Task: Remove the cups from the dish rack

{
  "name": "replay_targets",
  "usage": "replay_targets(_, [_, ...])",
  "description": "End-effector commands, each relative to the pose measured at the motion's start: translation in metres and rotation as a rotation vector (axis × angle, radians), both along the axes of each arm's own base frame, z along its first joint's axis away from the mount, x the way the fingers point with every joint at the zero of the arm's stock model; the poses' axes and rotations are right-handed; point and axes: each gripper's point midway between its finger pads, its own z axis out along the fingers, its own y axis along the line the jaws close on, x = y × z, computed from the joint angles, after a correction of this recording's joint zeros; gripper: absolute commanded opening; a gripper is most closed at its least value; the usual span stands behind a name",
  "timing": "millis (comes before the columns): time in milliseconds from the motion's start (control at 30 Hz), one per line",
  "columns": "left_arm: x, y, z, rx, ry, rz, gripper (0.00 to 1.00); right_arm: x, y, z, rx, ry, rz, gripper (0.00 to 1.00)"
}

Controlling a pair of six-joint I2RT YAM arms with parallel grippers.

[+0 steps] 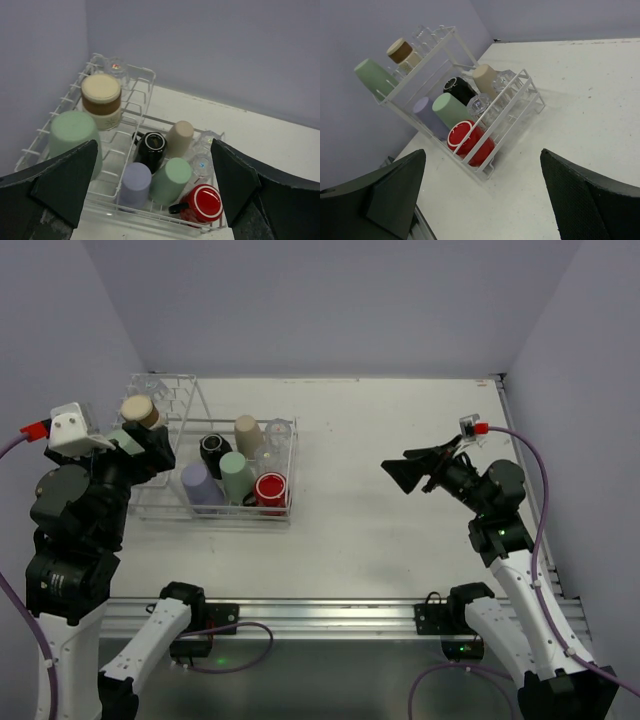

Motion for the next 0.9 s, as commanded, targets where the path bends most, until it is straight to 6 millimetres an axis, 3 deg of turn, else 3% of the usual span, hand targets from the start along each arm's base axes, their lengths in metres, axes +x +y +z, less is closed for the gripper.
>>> replay_targets(0, [-0.011, 0.039, -0.011, 0.031, 0.048, 0.215, 1.00, 0.004, -0.003, 0.008, -0.009, -0.013, -0.026, 0.99])
replay_targets(200, [-0.014, 0.078, -0.032, 0.075, 0.109, 0.473, 1.00, 0.006, -0.003, 0.005, -0.019, -0.007, -0.039, 0.99])
replay_targets(567, [0.048, 0.066, -0.077, 0.103, 0.239, 0.471, 1.00, 0.010, 0.000, -0.006, -0.039, 0.034, -0.027, 0.98])
replay_targets(700, [0.061, 0.088, -0.089, 0.087, 0.271, 0.498, 1.00, 0.010, 0.000, -0.006, -0.047, 0.032, -0.030, 0.99])
replay_targets(867, [0.073, 0.092, -0.105, 0.081, 0.316, 0.513, 1.00, 0.008, 0.003, -0.005, -0.051, 0.030, -0.023, 0.98])
